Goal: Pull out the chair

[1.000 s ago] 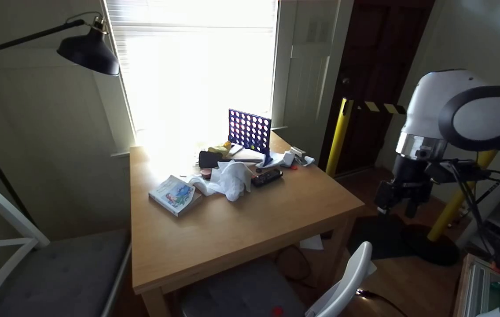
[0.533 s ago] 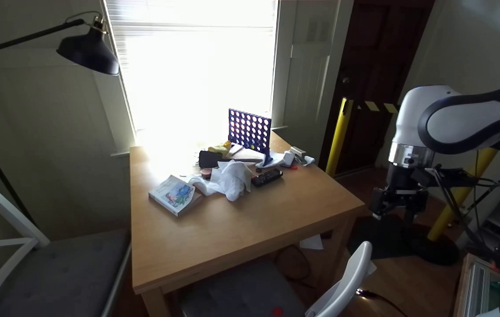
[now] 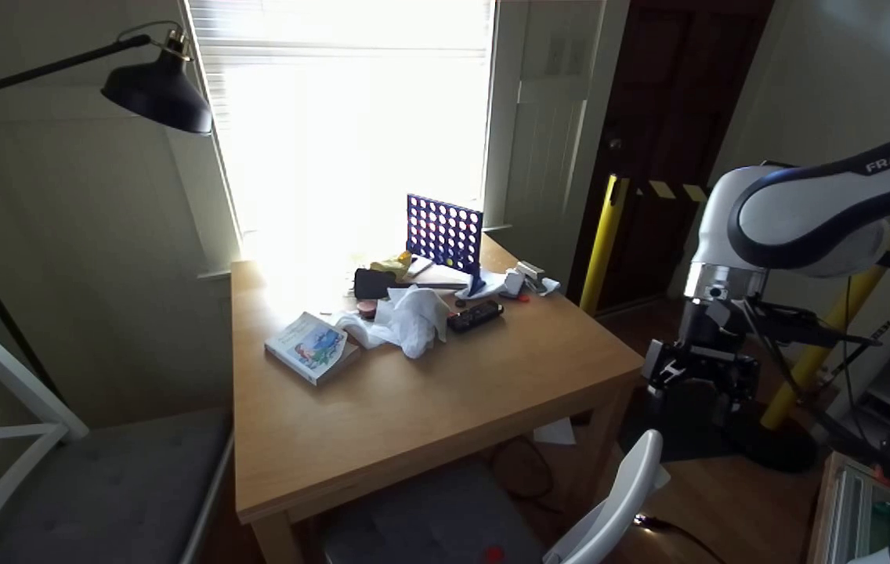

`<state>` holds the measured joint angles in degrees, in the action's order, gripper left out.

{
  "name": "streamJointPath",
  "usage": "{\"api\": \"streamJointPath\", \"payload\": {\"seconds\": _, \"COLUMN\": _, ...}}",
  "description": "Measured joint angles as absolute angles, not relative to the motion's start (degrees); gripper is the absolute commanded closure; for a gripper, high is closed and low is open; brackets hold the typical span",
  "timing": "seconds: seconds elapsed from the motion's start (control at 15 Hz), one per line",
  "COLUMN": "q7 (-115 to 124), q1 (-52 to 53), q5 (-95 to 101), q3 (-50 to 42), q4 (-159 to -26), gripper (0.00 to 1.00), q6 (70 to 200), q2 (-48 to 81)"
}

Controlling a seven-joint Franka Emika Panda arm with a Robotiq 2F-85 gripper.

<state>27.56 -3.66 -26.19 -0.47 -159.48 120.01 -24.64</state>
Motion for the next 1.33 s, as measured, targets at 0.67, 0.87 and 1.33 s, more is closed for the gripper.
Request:
{"api": "streamJointPath", "payload": {"seconds": 0.67, "q7": 30.12, "q1": -3.71, "q5": -30.23, "q3": -0.24, "q4": -158.83, "gripper": 0.0, "q6": 122.57, "q2": -22.06}}
{"api": "streamJointPath", "payload": {"seconds": 0.87, "q7": 30.3, "q1": -3.41, "q5": -33.71, "q3": 0.17, "q4": -158.83, "gripper": 0.0, "q6": 126.52, "q2": -20.43}}
{"api": "streamJointPath", "payload": {"seconds": 1.33, "q7": 30.43, "q1": -2.9, "q5": -37.88, "q3": 0.75, "q4": -158.82, "gripper": 0.0, "q6": 128.76, "q2": -15.98}}
